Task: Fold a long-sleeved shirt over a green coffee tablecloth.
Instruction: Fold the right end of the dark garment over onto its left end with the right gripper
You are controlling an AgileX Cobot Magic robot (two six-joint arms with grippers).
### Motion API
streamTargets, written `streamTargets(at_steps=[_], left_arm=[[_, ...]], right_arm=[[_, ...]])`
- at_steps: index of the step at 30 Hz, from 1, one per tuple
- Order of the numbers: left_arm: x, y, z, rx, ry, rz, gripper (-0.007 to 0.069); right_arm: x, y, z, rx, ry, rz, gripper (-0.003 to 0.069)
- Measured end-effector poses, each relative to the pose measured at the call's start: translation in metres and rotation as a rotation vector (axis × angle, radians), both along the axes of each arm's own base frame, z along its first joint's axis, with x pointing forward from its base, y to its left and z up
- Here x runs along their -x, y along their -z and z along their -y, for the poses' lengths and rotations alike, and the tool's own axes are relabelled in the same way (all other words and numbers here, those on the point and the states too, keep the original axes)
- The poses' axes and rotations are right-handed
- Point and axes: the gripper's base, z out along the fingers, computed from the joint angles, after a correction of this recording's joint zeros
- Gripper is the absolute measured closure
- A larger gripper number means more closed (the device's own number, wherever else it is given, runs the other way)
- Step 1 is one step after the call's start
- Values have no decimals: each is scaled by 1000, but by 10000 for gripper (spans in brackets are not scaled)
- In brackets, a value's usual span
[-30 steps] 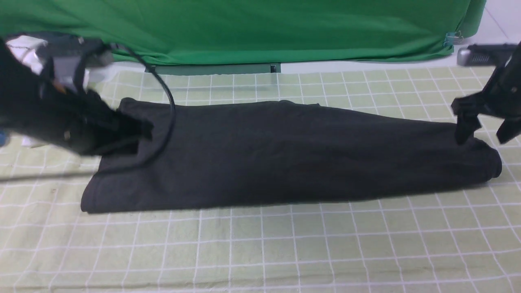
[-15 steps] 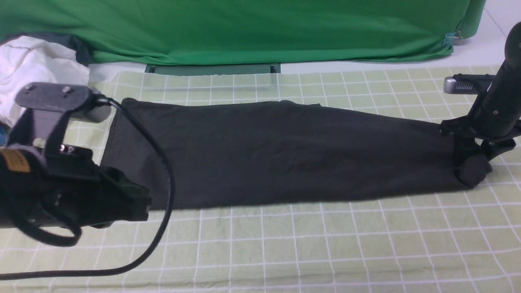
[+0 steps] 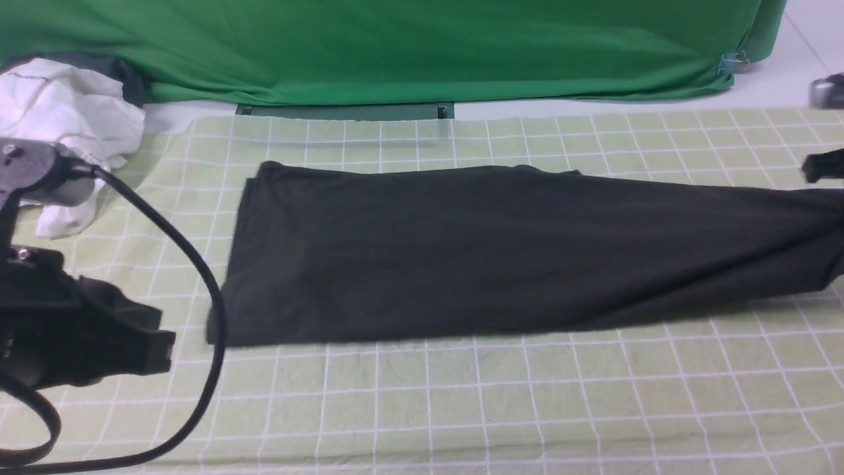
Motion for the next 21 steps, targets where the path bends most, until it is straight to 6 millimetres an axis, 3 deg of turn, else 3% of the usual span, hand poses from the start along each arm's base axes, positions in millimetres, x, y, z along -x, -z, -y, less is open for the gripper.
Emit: streamTargets(at_steps=[4, 10, 14, 15, 19, 21], left_arm=[[1, 1, -3, -27, -14, -11, 623], [0, 0, -3, -28, -17, 14, 623], [-2, -2, -2, -9, -20, 35, 620], [-2, -2, -1, -1, -21, 37, 620], [-3, -3, -1, 12, -21, 50, 617], [-4, -3, -1, 12, -21, 61, 615]], right_arm=[[7, -18, 5, 11, 23, 33, 622], [9, -66, -34, -138, -10, 186, 622], [6, -92, -91, -328, -115, 269, 622], [6, -98, -115, -383, -169, 285, 622], [11, -107, -181, -483, -304, 323, 622], [17, -107, -225, -530, -387, 345, 622]])
